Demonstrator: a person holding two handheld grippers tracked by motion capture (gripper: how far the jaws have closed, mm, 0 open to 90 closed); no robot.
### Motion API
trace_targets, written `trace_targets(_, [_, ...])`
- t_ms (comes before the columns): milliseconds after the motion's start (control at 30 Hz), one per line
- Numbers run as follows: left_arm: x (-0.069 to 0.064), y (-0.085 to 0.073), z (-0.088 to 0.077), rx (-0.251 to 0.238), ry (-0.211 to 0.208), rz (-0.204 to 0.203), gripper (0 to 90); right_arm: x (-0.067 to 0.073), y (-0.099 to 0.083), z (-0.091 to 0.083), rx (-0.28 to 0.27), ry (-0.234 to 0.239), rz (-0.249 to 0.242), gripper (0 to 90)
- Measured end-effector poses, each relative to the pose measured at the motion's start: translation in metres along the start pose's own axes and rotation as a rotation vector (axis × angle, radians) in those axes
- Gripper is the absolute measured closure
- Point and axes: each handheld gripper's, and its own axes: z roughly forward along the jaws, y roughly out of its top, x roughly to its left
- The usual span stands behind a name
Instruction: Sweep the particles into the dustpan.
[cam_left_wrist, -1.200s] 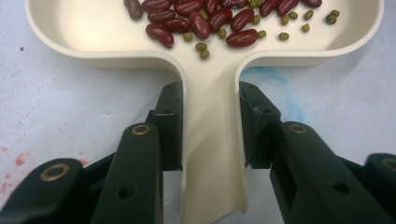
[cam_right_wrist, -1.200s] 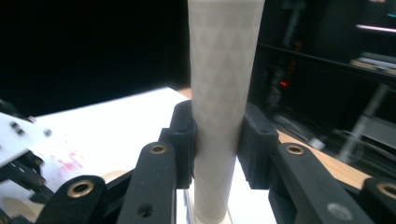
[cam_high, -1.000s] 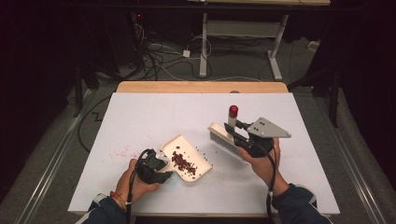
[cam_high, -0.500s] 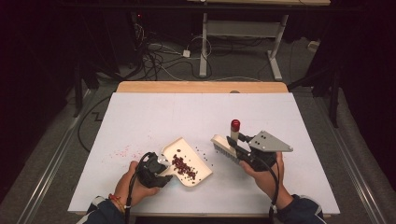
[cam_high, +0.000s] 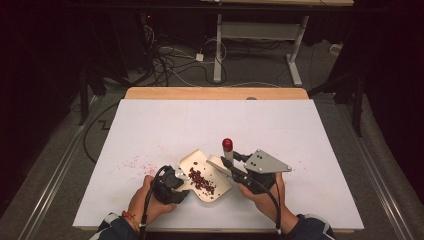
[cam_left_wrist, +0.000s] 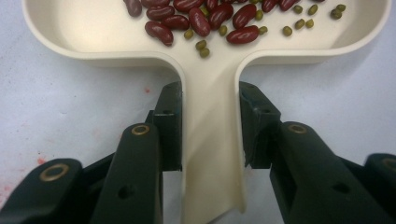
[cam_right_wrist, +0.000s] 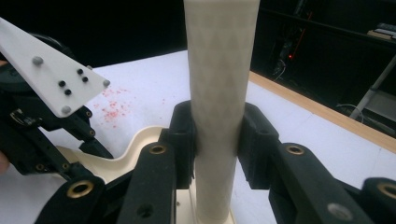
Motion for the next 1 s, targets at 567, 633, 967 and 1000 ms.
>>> trace_targets(567, [0.004, -0.001, 0.0, -0.005, -0.021, -0.004, 63.7, -0.022, 0.013, -0.011, -0.072, -0.034, -0.004, 70.0])
trace_targets(633, [0.004, -0.001, 0.0, -0.006, -0.023, -0.004, 63.7, -0.03, 0.012, -0.005, -0.068, -0.063, -0.015, 70.0])
trace_targets(967, [0.011, -0.002, 0.0, -0.01, -0.04, -0.018, 63.7, -0.044, 0.005, 0.042, -0.054, -0.1, -0.033, 70.0])
trace_targets(1000, [0.011, -0.002, 0.0, -0.011, -0.04, -0.019, 63.7, -0.041, 0.005, 0.046, -0.045, -0.083, -0.042, 70.0])
